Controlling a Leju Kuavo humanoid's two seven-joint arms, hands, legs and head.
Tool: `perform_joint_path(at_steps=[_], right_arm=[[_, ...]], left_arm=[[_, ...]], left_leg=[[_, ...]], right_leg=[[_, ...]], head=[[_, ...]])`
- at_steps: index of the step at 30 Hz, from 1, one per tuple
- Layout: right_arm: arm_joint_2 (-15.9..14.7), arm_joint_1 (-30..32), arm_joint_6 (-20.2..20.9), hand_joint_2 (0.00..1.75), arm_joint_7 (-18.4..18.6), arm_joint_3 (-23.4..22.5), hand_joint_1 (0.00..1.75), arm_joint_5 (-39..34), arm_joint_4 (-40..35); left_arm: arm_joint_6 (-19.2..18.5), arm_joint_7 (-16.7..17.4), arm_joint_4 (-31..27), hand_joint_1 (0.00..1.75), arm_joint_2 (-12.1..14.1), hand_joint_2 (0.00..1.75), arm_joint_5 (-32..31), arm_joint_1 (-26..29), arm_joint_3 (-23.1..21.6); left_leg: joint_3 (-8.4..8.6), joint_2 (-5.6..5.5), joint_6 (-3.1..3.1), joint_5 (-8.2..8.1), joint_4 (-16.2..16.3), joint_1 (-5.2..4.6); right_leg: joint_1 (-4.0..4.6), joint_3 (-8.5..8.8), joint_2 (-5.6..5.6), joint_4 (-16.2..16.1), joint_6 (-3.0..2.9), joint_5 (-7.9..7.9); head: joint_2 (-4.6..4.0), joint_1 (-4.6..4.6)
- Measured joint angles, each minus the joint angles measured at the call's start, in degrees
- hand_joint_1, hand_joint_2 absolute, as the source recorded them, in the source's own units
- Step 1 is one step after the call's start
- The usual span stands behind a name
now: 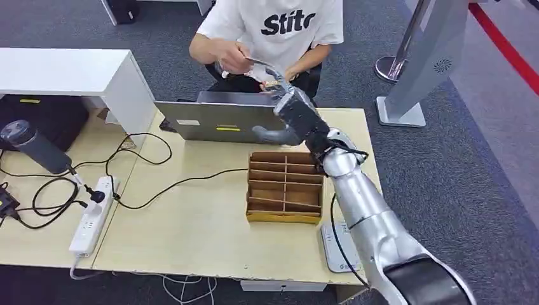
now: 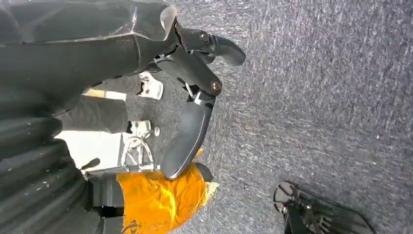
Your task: Pass the card to the sensor for recognition and then transmit it.
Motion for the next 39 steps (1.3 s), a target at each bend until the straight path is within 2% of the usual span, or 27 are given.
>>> perform_joint_path(at_steps=[3, 10, 13, 14, 16, 17, 18, 20, 21, 24, 28, 31, 33, 36, 38, 39], right_arm=[[-1.58, -0.19, -0.79, 1.75, -0.59, -1.76, 0.00, -0.22, 2.68], [-3.13, -0.21, -1.79, 1.75, -0.70, -3.85, 0.00, -0.79, 6.19], [-3.70, -0.25, -0.21, 1.75, -0.61, -5.32, 0.00, -3.61, 7.40], [-4.12, -0.30, 1.65, 1.75, -0.37, -6.17, 0.00, -6.20, 7.88], [-5.57, -0.66, 6.50, 1.75, 2.24, -10.26, 0.00, -15.99, 10.01], [-6.09, -0.87, 7.57, 1.75, 3.46, -11.77, 0.00, -19.13, 10.81], [-7.22, -1.22, 9.01, 1.75, 6.56, -15.32, 0.00, -26.09, 12.60], [-9.82, -1.29, 9.27, 1.75, 10.51, -22.46, 0.00, -35.99, 15.18], [-10.98, -1.20, 9.16, 1.75, 11.06, -25.72, 0.00, -39.11, 16.29], [-15.33, 0.23, 6.71, 1.75, 11.69, -34.50, 0.00, -45.14, 19.24], [-20.39, 4.75, 3.70, 1.75, 12.00, -43.86, 0.00, -50.85, 21.95], [-22.84, 9.11, 0.14, 1.75, 11.73, -48.50, 0.00, -52.21, 23.24], [-24.29, 12.60, -2.08, 1.75, 12.81, -51.20, 0.00, -53.00, 24.14], [-25.66, 17.81, -3.52, 1.75, 14.05, -54.21, 0.00, -53.07, 25.23], [-26.13, 21.63, -5.50, 1.75, 14.01, -54.87, 0.00, -51.07, 25.82], [-26.38, 23.18, -8.73, 1.75, 13.96, -54.61, 0.00, -46.97, 26.30]], left_arm=[[0.37, 0.07, 0.00, 0.00, 0.13, 1.75, 0.09, -0.05, 0.00], [0.55, 0.09, 0.00, 0.00, 0.24, 1.75, 0.09, -0.03, 0.00], [0.55, 0.09, 0.00, 0.00, 0.22, 1.75, 0.09, -0.07, 0.00], [0.53, 0.09, 0.00, 0.00, 0.24, 1.75, 0.04, -0.05, 0.00], [0.39, 0.09, 0.00, 0.00, 0.33, 1.75, -0.22, -0.03, 0.00], [0.35, 0.09, 0.02, 0.00, 0.39, 1.75, -0.31, -0.04, 0.00], [0.15, 0.09, 0.02, 0.00, 0.50, 1.75, -0.72, -0.08, -0.02], [-0.02, 0.00, 0.02, 0.00, 0.83, 1.75, -1.20, -0.06, -0.22], [-0.13, 0.00, 0.02, 0.00, 0.96, 1.75, -1.31, 0.00, -0.35], [-0.28, -0.09, 0.02, 0.00, 1.36, 1.75, -1.90, -0.04, -0.61], [-0.39, -0.09, 0.09, 0.00, 1.62, 1.75, -2.25, -0.06, -1.35], [-0.24, -0.09, 0.33, 0.00, 1.81, 1.75, -2.36, -0.14, -1.46], [-0.13, -0.09, 0.44, 0.00, 1.86, 1.75, -2.45, -0.15, -1.51], [-0.13, -0.09, 0.48, 0.00, 1.88, 1.75, -2.51, -0.11, -1.53], [-0.11, -0.09, 0.48, 0.00, 1.88, 1.75, -2.49, -0.15, -1.53], [-0.06, -0.09, 0.48, 0.00, 1.88, 1.75, -2.38, -0.11, -1.53]], left_leg=[[0.00, 0.06, 0.01, -0.01, 0.01, -0.02], [0.00, 0.08, 0.01, -0.01, 0.00, 0.00], [0.01, 0.08, 0.00, -0.01, 0.00, 0.00], [0.01, 0.07, 0.00, -0.01, 0.00, 0.00], [0.00, 0.05, 0.01, -0.01, 0.01, -0.01], [0.01, 0.05, 0.01, -0.01, 0.02, -0.02], [0.02, 0.02, 0.01, -0.01, 0.05, -0.03], [-0.05, -0.30, 0.05, 0.01, 0.07, -0.02], [-0.05, -0.37, 0.05, 0.01, 0.09, -0.03], [-0.05, -0.35, 0.18, -0.07, 0.10, -0.04], [-0.04, -0.26, 0.31, -0.20, 0.11, -0.04], [-0.03, -0.27, 0.38, -0.25, 0.10, -0.04], [-0.05, -0.33, 0.40, -0.27, 0.08, -0.03], [-0.04, -0.29, 0.37, -0.31, 0.05, -0.01], [-0.06, -0.30, 0.40, -0.33, 0.05, -0.02], [-0.07, -0.30, 0.39, -0.34, 0.04, -0.03]], right_leg=[[-0.01, -0.02, 0.05, -0.02, 0.02, 0.02], [0.01, -0.08, 0.07, -0.01, 0.01, 0.01], [0.01, -0.09, 0.08, -0.02, 0.01, 0.01], [0.01, -0.08, 0.06, -0.02, 0.01, 0.01], [0.00, -0.05, 0.03, -0.03, 0.02, 0.01], [0.00, -0.05, 0.03, -0.05, 0.02, 0.01], [-0.01, -0.04, 0.01, -0.08, 0.03, 0.02], [-0.01, 0.11, -0.31, -0.13, 0.09, 0.02], [-0.01, 0.10, -0.36, -0.16, 0.10, 0.02], [-0.02, 0.16, -0.34, -0.25, 0.11, 0.02], [-0.02, 0.15, -0.27, -0.30, 0.15, 0.00], [-0.01, 0.14, -0.28, -0.30, 0.26, -0.08], [0.00, 0.18, -0.36, -0.30, 0.31, -0.15], [0.01, 0.19, -0.30, -0.30, 0.28, -0.18], [0.00, 0.18, -0.33, -0.30, 0.30, -0.21], [-0.01, 0.18, -0.32, -0.29, 0.30, -0.21]], head=[[0.00, -0.02], [0.00, -0.04], [0.00, -0.04], [0.00, -0.04], [0.00, -0.04], [0.00, -0.04], [0.00, -0.04], [0.00, 0.02], [0.00, -0.02], [0.00, -0.02], [0.00, -0.02], [0.00, -0.07], [-0.02, -0.02], [0.00, -0.04], [-0.02, -0.04], [0.00, -0.07]])
